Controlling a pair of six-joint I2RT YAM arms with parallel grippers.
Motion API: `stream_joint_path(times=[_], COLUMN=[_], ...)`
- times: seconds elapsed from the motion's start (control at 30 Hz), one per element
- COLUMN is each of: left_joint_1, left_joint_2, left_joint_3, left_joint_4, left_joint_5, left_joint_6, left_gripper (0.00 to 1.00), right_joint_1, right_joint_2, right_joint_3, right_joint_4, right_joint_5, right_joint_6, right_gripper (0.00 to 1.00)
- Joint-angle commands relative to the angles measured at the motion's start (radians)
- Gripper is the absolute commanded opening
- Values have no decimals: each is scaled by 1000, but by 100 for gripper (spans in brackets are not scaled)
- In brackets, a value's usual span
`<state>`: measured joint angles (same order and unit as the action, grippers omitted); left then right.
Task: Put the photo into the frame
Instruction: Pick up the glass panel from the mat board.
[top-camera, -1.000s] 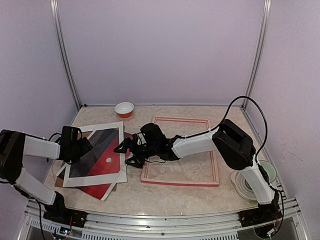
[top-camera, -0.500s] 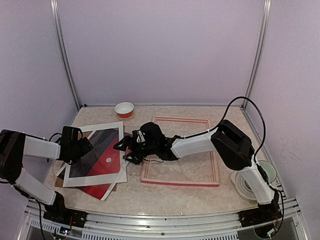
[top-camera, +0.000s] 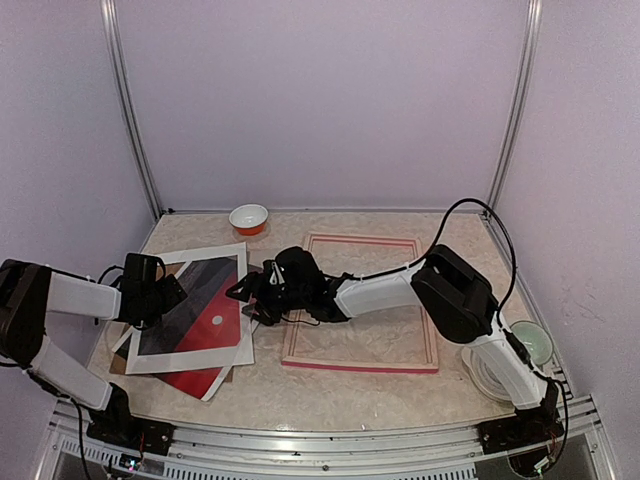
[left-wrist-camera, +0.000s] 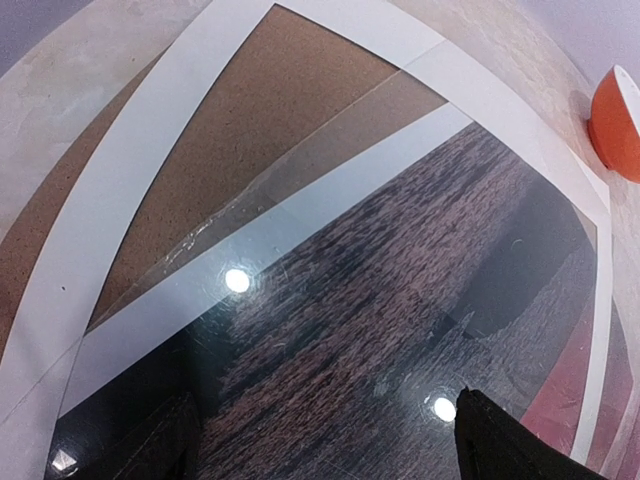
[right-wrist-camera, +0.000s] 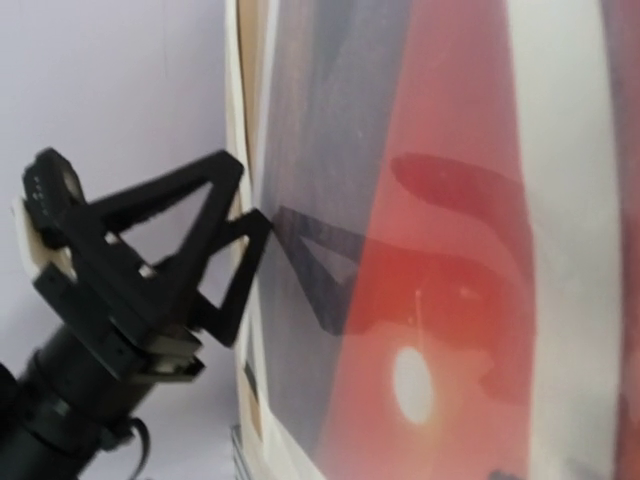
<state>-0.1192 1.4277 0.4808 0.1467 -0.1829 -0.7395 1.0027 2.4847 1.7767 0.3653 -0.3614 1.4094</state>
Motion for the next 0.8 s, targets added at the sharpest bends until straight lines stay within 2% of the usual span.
stream_joint_path(times=[0.0, 0.33, 0.6, 0.77], left_joint_1=[-7, -6, -7, -5], left_joint_2=[7, 1, -4, -17], left_joint_3=[-27, -35, -40, -48], left_joint_4=[-30, -24, -20, -18], left_joint_5=[36, 38, 44, 58], left_joint_6=[-9, -11, -13, -25], left_gripper=[87, 87, 88, 88], right_joint_1=[-7, -7, -8, -12], right_joint_2=[47, 93, 111, 85], right_joint_3=[57, 118, 137, 92], right_joint_4=[45, 33, 33, 46], right_joint_5=[14, 36, 30, 24], right_joint_6=[17, 25, 30, 33], right_gripper=[69, 65, 52, 38])
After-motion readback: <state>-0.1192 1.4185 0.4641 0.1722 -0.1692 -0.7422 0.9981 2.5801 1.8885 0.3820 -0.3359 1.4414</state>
